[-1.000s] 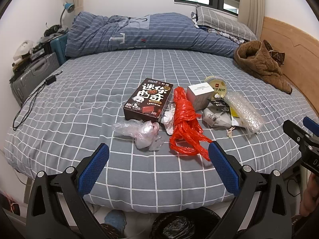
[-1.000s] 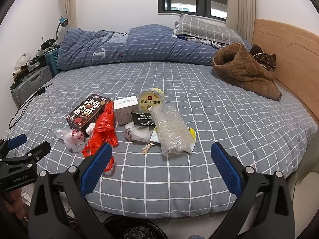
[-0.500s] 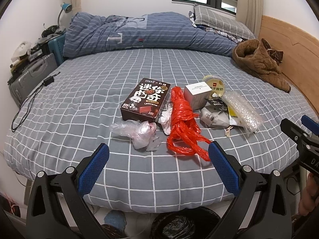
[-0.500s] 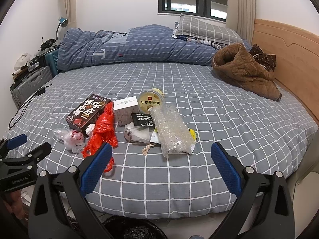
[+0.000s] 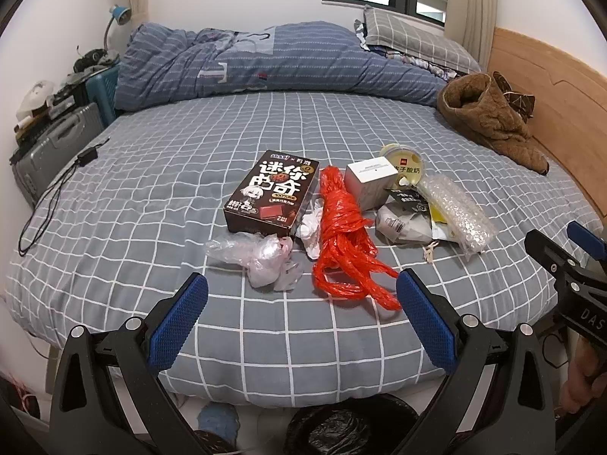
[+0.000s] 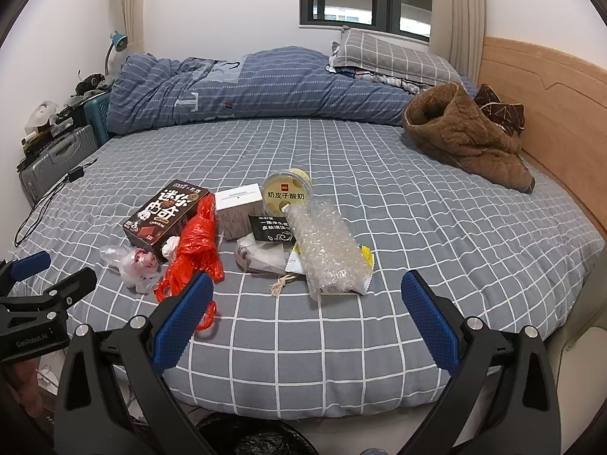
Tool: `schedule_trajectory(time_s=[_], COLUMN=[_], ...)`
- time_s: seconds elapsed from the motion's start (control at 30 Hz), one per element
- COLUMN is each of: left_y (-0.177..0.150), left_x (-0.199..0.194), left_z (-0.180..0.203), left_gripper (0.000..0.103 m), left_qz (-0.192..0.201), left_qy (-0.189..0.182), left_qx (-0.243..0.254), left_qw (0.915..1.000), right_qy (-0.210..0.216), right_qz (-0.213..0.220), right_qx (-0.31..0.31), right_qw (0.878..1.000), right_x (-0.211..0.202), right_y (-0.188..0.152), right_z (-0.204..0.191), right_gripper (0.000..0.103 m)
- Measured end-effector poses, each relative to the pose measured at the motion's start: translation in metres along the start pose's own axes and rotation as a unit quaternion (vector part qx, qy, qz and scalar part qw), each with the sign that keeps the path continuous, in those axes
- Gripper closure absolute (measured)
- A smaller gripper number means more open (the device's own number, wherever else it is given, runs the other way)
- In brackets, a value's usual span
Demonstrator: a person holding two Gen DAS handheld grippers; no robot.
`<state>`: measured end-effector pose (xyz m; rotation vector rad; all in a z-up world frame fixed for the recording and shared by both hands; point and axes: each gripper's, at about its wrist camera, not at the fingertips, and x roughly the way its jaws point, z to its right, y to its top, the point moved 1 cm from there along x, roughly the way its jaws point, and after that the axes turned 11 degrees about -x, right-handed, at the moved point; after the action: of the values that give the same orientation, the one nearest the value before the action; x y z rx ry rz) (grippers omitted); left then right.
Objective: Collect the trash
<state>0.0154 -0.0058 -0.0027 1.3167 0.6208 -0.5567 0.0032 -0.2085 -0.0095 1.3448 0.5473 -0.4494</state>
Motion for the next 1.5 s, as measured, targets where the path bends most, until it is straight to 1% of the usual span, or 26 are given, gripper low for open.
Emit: schedule_trajectory(time_s=[0.63,1.37,1.5], left_y=[-0.001,0.002,0.006], left_x=[0.005,0.003,0.009], left_z=[-0.008,-0.009,-0.007], left_gripper=[0.006,0.006,0.006], left_qz=[-0.002,-0.002,-0.003], left_qy=[0.011,0.012,0.013], left_qx=[-0.008,-0.006,-0.009], left_qw=[0.9999,0.9999,0.9999], right_qy=[-0.001,-0.003,-0.003], right_qz=[0.0,0.0,0.003], right_qx=[0.002,0.0,-0.003], right_qw=[1.0,1.0,1.0], right_x=[0.003,0.004,0.011], right_y=[-0.001,-0.001,0.005], right_z=[-0.002,-0.001,0.002], right_gripper=[0.007,0.007,0.007])
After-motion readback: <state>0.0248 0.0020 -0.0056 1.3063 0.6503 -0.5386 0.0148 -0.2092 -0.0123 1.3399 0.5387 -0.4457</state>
